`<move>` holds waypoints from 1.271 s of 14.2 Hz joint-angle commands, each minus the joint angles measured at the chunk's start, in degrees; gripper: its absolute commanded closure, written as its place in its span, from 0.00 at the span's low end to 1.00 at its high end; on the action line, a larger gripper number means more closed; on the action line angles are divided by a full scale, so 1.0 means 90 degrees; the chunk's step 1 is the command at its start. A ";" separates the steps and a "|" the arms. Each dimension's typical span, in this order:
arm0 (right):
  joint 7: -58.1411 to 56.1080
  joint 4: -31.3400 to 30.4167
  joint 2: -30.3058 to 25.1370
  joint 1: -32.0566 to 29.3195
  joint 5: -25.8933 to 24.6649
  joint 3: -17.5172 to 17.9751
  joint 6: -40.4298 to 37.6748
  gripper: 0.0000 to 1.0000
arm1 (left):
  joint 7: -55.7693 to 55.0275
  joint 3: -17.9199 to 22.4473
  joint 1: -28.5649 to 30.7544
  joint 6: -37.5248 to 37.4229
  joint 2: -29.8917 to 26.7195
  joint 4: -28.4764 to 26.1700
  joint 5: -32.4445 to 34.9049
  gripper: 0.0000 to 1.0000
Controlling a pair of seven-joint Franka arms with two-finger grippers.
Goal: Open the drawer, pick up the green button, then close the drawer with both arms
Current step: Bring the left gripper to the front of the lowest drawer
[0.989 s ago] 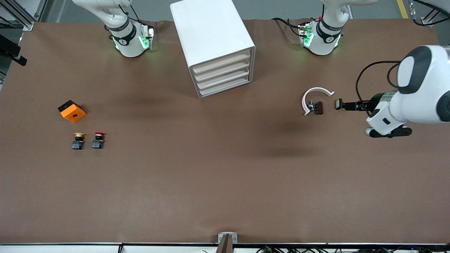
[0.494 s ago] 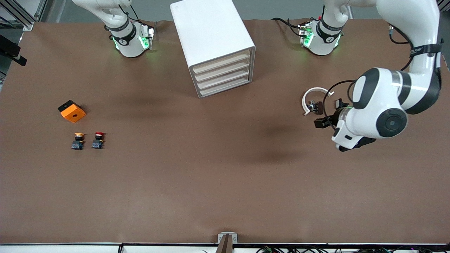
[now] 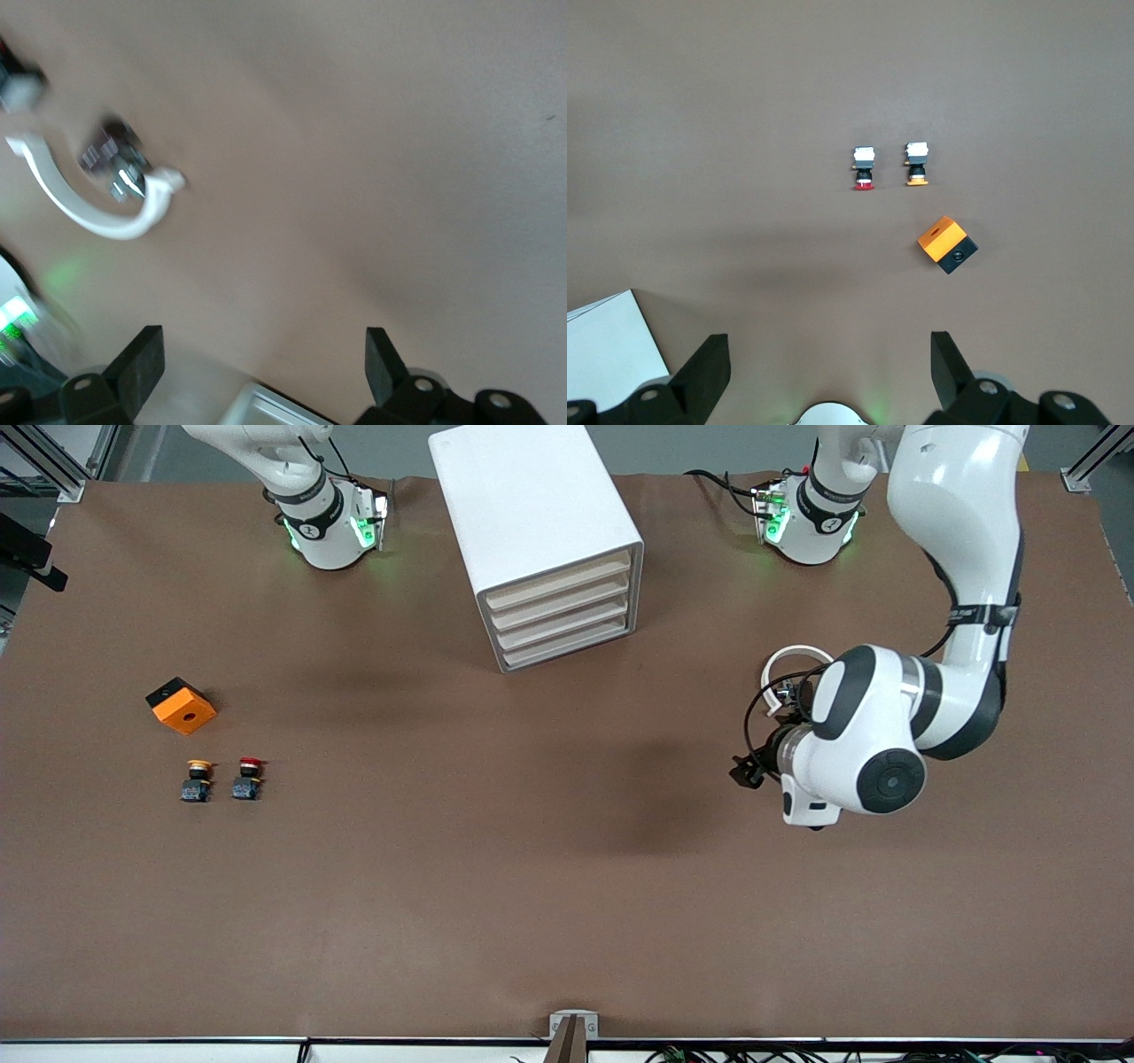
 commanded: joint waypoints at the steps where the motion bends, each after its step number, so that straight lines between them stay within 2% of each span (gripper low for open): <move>1: -0.0068 -0.0132 -0.0145 -0.0075 -0.0086 0.0066 0.0064 0.00 | -0.1162 -0.0089 -0.0061 -0.0121 0.0447 0.0388 -0.0673 0.00; 8: -0.0068 -0.0141 -0.0145 -0.0104 -0.0086 0.0046 -0.0052 0.00 | -0.3057 -0.0207 -0.0061 -0.0248 0.1208 0.0407 -0.2579 0.00; 14: -0.0068 -0.0132 -0.0154 -0.0085 -0.0106 0.0066 -0.0053 0.00 | -0.5011 -0.0422 -0.0022 -0.1165 0.1667 0.0358 -0.3498 0.00; 18: -0.0068 -0.0122 -0.0154 -0.0046 -0.0242 0.0095 0.0006 0.00 | -0.5453 -0.0743 -0.0080 -0.1420 0.1727 -0.0060 -0.3616 0.00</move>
